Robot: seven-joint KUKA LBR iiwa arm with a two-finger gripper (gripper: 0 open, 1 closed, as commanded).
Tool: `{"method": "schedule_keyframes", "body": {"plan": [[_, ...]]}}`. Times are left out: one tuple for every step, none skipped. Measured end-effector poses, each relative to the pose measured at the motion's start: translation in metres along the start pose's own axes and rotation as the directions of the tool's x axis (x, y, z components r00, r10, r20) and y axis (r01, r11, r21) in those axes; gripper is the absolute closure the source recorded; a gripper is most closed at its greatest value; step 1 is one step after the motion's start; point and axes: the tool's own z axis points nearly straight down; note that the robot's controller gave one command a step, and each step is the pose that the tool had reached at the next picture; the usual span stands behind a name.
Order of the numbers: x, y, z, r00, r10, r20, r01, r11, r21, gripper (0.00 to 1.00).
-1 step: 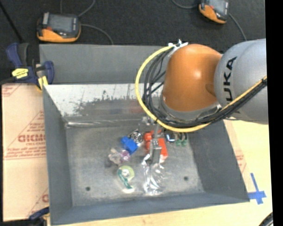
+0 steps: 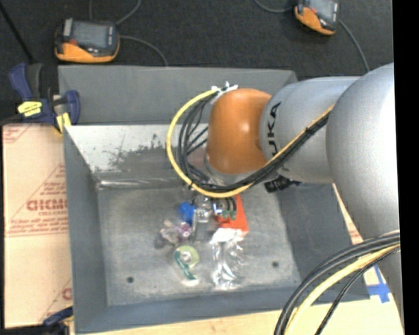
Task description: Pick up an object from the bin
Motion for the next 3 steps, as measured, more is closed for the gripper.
{"method": "schedule_keyframes", "body": {"plan": [[-0.018, -0.002, 0.049, 1.000, -0.030, 0.001, 0.030, 1.000, 0.002, 0.00], [-0.019, -0.001, 0.046, 1.000, -0.028, 0.005, 0.028, 1.000, 0.000, 1.00], [-0.030, 0.003, -0.096, 0.997, -0.078, 0.016, 0.078, 0.997, 0.001, 1.00]]}}
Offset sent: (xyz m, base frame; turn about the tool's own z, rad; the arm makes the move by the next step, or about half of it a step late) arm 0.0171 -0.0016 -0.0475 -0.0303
